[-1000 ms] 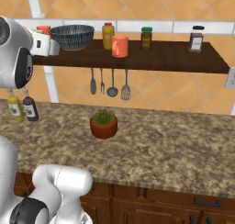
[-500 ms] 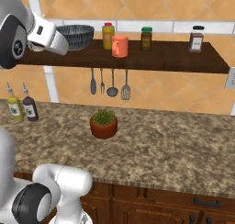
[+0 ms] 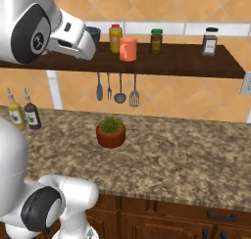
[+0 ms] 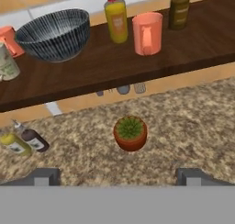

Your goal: Gather all objects into one cabinet and sort the glasses and bowls to opposite sides.

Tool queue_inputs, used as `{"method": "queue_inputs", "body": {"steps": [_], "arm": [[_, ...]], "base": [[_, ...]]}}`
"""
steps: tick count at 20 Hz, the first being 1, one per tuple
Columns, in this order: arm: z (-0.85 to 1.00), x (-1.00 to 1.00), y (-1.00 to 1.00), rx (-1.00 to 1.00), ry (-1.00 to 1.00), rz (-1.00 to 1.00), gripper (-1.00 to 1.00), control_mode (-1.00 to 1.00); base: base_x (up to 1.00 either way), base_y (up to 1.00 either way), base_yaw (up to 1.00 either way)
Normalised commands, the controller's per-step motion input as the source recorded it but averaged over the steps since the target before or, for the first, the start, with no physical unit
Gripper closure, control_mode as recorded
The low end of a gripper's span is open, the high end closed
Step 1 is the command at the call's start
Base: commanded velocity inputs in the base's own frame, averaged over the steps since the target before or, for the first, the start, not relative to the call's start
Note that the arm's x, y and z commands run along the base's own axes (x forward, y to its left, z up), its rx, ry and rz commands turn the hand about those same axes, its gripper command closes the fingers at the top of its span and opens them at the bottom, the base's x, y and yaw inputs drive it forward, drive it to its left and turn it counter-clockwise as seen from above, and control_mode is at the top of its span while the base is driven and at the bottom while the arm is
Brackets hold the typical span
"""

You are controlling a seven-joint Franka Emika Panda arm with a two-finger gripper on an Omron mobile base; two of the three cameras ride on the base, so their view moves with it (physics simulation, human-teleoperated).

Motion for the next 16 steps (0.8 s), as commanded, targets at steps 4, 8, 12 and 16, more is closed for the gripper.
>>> {"method": "queue_inputs", "body": {"steps": [4,8,12,16], "arm": [[-0.38,-0.02,-0.29,-0.02,-0.03,0.00,-1.00,-1.00],[-0.09,0.00,-0.35,-0.12,-0.10,0.00,-1.00,-1.00],[-0.12,0.09,-0.12,-0.03,-0.02,0.00,-1.00,-1.00],[-0.22,0.34,-0.28,0.00,0.00,0.00,-1.00,-1.00]], "base": [[0.00,0.00,0.00],[0.00,0.00,0.00],[0.00,0.00,0.00],[0.00,0.00,0.00]]}}
